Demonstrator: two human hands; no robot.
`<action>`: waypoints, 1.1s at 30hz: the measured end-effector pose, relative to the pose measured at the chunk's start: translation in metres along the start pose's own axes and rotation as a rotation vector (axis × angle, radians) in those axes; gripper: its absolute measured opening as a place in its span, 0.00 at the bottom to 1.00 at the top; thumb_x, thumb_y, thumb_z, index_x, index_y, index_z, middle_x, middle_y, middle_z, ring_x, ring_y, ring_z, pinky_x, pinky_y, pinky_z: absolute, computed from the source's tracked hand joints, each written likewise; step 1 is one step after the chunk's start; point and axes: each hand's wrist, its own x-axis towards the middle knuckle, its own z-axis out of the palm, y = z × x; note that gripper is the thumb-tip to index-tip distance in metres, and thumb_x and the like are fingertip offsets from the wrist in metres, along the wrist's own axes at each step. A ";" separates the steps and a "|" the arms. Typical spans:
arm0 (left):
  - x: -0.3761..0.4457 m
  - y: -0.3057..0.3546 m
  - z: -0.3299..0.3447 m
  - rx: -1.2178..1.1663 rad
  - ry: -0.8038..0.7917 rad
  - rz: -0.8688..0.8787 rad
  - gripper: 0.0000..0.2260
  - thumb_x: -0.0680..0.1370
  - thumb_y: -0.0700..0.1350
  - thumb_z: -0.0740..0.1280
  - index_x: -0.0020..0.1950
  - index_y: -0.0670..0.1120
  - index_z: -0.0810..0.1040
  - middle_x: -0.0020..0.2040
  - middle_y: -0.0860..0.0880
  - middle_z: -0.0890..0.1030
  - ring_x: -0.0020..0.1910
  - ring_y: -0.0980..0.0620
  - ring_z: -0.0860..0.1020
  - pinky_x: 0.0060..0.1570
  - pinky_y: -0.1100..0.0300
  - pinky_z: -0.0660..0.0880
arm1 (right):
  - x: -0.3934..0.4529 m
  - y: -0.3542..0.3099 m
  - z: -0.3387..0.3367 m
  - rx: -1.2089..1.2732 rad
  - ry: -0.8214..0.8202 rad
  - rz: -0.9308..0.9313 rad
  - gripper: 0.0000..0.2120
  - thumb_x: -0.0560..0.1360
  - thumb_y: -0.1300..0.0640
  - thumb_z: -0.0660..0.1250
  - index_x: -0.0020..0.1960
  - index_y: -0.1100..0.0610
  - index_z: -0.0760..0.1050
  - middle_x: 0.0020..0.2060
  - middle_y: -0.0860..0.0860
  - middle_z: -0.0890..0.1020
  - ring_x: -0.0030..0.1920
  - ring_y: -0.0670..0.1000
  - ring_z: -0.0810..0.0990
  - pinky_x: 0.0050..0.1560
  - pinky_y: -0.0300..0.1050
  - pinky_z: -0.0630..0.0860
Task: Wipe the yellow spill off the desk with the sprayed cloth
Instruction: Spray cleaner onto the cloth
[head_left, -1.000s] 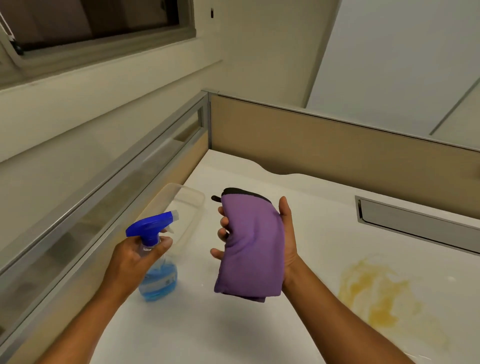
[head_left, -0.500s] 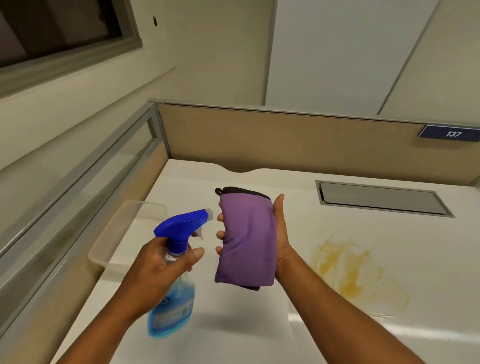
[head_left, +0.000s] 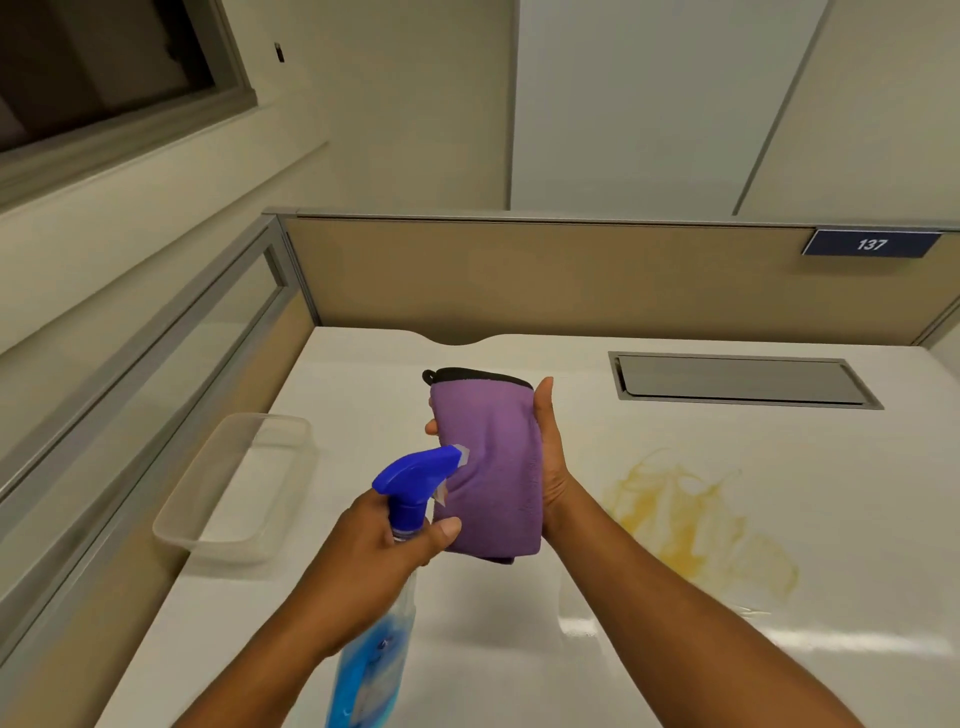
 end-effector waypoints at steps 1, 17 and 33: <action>-0.001 0.000 0.003 0.009 0.013 0.011 0.13 0.78 0.53 0.76 0.52 0.46 0.78 0.42 0.48 0.82 0.43 0.50 0.82 0.43 0.63 0.75 | 0.000 0.000 -0.001 0.002 -0.006 0.005 0.52 0.71 0.18 0.48 0.69 0.58 0.81 0.63 0.61 0.84 0.59 0.59 0.86 0.57 0.55 0.84; 0.008 0.015 0.019 0.094 0.281 0.092 0.12 0.80 0.58 0.71 0.55 0.53 0.76 0.41 0.51 0.82 0.41 0.48 0.84 0.36 0.67 0.75 | 0.009 0.002 -0.002 0.042 0.026 -0.003 0.46 0.71 0.22 0.58 0.66 0.59 0.83 0.61 0.60 0.85 0.58 0.59 0.86 0.58 0.57 0.84; 0.003 0.039 0.035 0.210 0.246 0.102 0.09 0.82 0.56 0.69 0.53 0.52 0.74 0.42 0.51 0.81 0.41 0.47 0.84 0.35 0.69 0.74 | 0.010 0.006 0.007 -0.019 -0.013 0.046 0.50 0.69 0.18 0.58 0.68 0.59 0.82 0.62 0.61 0.84 0.59 0.59 0.85 0.60 0.55 0.83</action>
